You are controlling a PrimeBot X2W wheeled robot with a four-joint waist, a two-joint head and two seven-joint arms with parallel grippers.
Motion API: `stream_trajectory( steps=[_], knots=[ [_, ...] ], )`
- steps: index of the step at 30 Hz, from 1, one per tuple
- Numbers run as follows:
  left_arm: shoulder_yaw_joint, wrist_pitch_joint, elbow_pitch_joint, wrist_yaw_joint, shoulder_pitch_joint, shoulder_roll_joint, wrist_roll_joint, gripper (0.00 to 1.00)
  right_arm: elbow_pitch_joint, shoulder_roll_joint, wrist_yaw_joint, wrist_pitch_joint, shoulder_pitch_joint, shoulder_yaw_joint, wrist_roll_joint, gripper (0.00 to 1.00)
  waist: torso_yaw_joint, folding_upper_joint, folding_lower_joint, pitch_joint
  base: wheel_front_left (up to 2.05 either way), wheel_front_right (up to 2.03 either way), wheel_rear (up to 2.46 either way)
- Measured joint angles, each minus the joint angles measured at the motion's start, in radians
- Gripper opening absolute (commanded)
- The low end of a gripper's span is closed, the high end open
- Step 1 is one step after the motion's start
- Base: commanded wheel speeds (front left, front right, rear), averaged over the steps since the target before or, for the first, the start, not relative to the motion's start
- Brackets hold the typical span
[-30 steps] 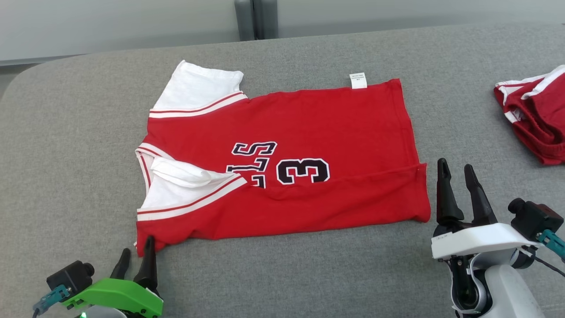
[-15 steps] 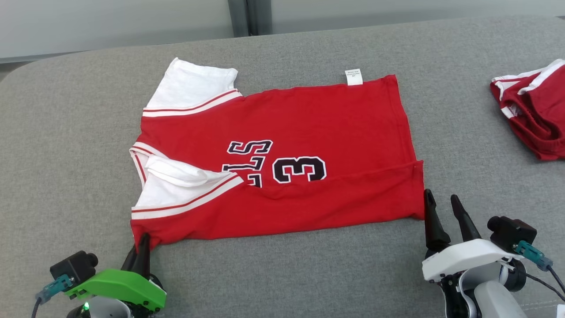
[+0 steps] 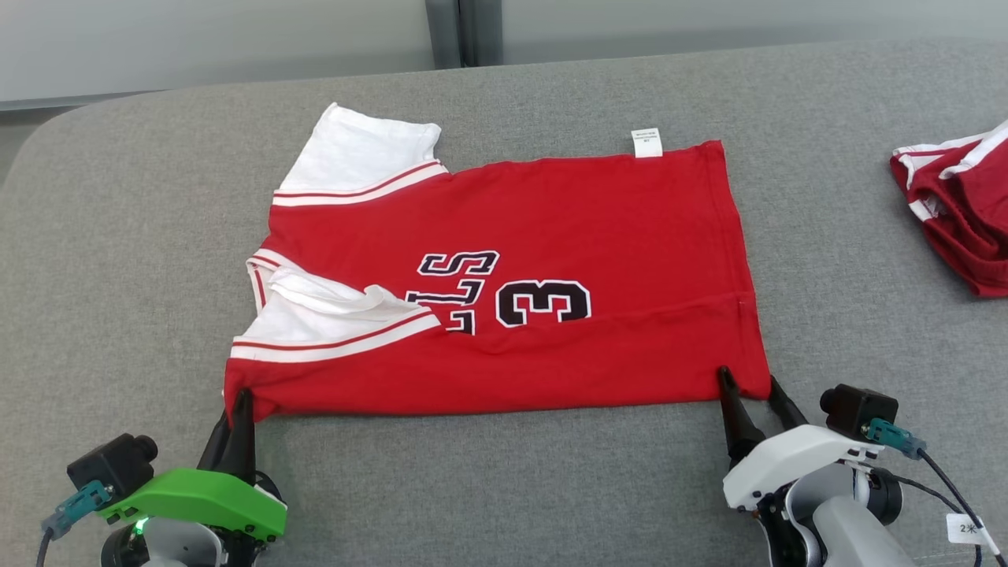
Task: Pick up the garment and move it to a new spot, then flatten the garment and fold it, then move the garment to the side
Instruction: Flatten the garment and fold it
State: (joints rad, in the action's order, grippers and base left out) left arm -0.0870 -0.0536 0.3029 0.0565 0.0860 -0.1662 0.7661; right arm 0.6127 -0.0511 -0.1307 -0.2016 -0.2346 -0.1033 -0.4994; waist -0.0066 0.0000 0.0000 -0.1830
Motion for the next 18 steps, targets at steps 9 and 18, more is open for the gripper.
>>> stream_trajectory(
  steps=[9, 18],
  knots=[
    [-0.001, -0.006, -0.026, 0.005, -0.013, -0.021, -0.001, 0.0, 0.055, 0.002, 0.0, -0.013, -0.035, -0.008, -0.06, 0.0, 0.003, 0.0, 0.0, 0.028, 0.0, 0.0, 0.0],
    [-0.012, 0.075, -0.128, 0.012, -0.122, -0.065, 0.029, 0.0, -0.149, -0.037, -0.001, 0.069, 0.082, 0.056, -0.044, 0.0, -0.007, 0.0, 0.0, 0.056, 0.0, 0.0, 0.0]
  ],
)
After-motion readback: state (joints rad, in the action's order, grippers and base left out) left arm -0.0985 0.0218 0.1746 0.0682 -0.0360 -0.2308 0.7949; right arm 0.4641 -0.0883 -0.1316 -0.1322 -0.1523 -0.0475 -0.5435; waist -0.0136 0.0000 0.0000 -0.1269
